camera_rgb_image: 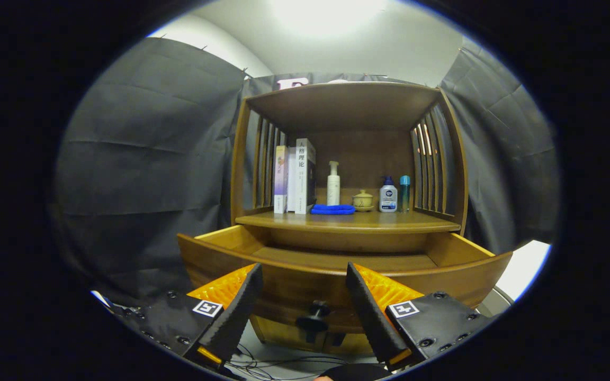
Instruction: Pull open the drawer, take out the items inside it, and place them on the countertop above the cabinet.
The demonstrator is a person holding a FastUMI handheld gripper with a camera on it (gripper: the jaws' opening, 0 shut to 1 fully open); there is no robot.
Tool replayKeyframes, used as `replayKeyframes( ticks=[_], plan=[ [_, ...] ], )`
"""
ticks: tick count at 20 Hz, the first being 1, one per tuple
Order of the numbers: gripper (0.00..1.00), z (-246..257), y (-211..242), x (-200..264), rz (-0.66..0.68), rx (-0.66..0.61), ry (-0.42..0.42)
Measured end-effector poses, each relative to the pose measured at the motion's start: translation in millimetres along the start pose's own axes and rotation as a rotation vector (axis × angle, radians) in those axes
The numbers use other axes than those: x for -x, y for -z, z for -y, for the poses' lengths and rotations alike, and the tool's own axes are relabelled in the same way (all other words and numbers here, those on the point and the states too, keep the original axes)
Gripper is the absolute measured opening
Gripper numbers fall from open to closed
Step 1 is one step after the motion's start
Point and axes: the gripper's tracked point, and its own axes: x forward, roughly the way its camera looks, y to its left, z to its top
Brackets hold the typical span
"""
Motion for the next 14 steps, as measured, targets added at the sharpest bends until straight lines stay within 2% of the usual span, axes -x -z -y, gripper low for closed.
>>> replayKeyframes(
  ticks=[9,11,14],
  plan=[
    [0.95,48.7,-25.6,-53.2,-0.179,-0.103,0.009],
    [0.96,54.0,-31.4,-66.5,-0.215,-0.107,-0.01],
    [0.96,57.8,-17.8,-84.6,-0.35,-0.122,-0.045]
  ],
)
